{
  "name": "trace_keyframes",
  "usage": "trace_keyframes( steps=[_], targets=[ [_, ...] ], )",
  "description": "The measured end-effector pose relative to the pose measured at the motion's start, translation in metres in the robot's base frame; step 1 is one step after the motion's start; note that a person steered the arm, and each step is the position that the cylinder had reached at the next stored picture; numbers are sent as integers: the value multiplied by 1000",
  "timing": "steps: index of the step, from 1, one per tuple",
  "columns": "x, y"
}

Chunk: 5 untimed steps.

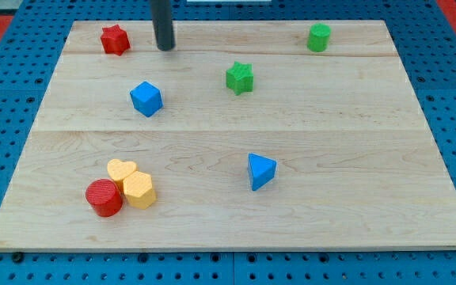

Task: Move red star towards center left

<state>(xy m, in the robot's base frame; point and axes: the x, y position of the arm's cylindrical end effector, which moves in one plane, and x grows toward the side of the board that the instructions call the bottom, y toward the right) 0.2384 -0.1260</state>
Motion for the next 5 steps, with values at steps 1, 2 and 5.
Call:
trace_keyframes(
  steps=[1, 2, 5],
  targets=[
    [-46, -53],
    [-45, -63],
    [51, -79]
  ],
)
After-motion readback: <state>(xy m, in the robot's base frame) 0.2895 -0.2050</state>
